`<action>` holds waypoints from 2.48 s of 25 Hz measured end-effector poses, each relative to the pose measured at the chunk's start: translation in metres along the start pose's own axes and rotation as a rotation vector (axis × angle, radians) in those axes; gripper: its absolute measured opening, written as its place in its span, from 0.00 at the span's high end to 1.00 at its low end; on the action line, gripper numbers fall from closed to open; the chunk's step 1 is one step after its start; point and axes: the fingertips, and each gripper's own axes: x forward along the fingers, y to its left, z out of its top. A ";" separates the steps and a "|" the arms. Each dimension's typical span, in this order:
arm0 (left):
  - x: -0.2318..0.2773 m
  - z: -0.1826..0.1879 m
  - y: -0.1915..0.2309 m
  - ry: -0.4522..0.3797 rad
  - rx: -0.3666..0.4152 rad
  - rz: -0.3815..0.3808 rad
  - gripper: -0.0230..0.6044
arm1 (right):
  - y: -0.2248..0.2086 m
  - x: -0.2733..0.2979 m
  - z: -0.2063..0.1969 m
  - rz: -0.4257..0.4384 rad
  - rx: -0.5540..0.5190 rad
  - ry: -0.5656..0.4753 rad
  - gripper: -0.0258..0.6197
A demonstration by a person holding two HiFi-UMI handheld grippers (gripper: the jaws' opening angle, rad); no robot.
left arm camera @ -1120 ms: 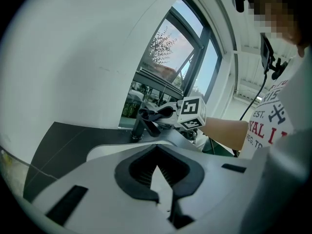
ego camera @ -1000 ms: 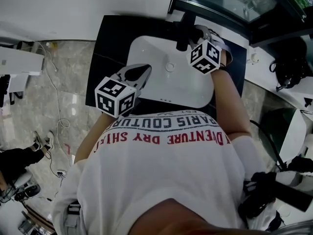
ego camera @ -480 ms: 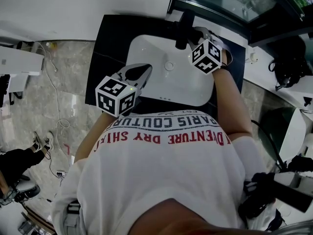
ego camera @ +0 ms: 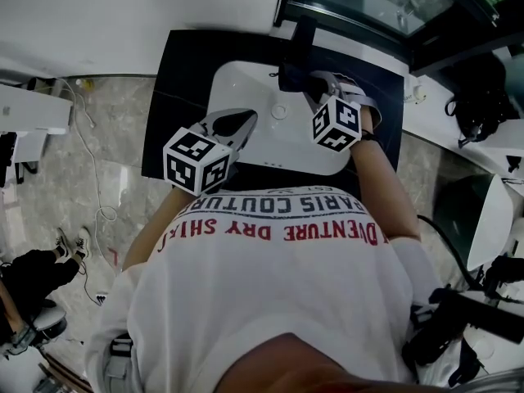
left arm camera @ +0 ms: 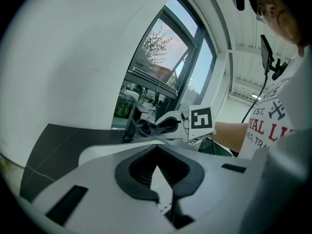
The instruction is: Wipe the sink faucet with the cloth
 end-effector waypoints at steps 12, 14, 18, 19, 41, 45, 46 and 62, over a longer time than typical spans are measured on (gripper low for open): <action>-0.007 0.000 0.002 0.007 -0.003 0.017 0.96 | -0.039 -0.006 0.001 -0.083 0.086 -0.040 0.86; -0.008 -0.001 0.005 0.011 -0.009 0.022 0.96 | -0.045 0.001 0.000 -0.081 0.076 -0.027 0.86; -0.009 -0.002 0.009 0.012 -0.018 0.033 0.96 | -0.052 0.017 -0.002 -0.056 0.077 -0.002 0.86; -0.008 -0.002 0.011 0.012 -0.021 0.035 0.96 | -0.055 0.020 -0.003 -0.057 0.085 -0.001 0.86; 0.004 -0.005 0.015 0.033 -0.033 0.048 0.96 | -0.097 0.023 -0.004 -0.162 0.213 -0.115 0.86; 0.004 -0.006 0.013 0.034 -0.029 0.045 0.96 | -0.092 0.015 -0.002 -0.193 0.183 -0.130 0.86; 0.004 -0.006 0.012 0.035 -0.029 0.044 0.96 | -0.088 0.013 -0.001 -0.199 0.173 -0.133 0.86; 0.013 -0.015 0.012 0.046 -0.034 0.018 0.96 | -0.033 -0.017 0.006 -0.187 0.199 -0.225 0.86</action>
